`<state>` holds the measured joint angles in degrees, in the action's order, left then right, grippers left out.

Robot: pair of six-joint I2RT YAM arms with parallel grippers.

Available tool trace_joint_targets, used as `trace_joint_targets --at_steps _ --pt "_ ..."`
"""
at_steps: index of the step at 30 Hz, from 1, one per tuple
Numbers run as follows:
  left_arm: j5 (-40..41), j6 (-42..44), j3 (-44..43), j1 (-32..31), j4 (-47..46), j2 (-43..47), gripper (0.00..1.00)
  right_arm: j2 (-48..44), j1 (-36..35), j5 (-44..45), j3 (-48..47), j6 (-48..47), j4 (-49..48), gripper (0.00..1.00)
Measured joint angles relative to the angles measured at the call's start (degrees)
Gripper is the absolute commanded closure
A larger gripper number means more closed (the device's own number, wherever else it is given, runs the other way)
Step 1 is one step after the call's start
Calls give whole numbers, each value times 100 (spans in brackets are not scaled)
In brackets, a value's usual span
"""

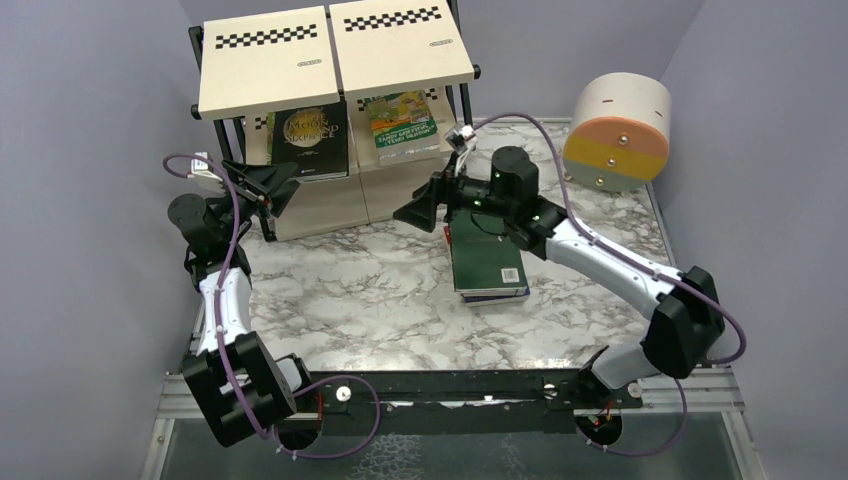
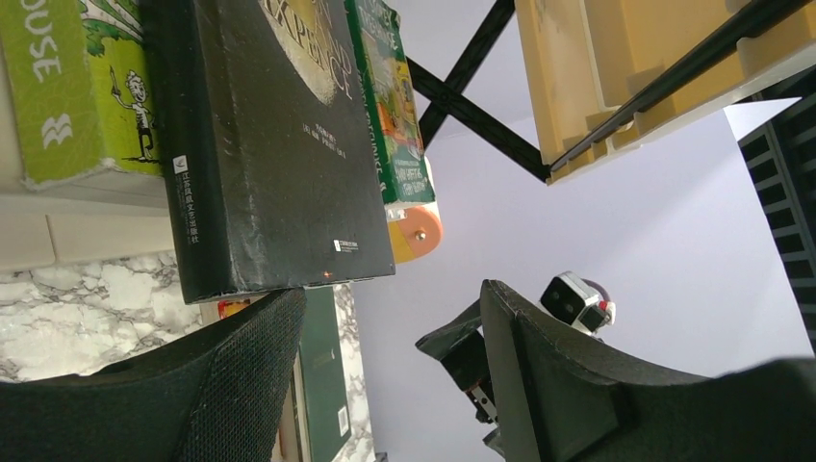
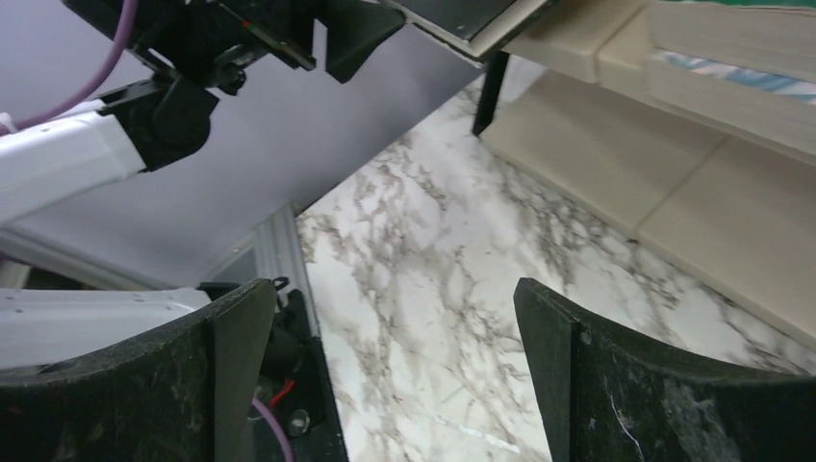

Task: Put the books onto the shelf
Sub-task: Place the book on the shelf.

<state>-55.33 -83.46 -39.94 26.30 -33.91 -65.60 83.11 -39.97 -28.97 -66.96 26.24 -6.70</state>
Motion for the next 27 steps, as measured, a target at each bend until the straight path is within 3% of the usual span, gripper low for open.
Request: trace_joint_targets --at_steps 11,27 --pt "83 -24 2 0 -52 50 41 1412 -315 -662 -820 1213 -1257 8" --pt "118 -35 28 0 -122 74 41 2295 -649 -278 -1934 927 -1707 8"
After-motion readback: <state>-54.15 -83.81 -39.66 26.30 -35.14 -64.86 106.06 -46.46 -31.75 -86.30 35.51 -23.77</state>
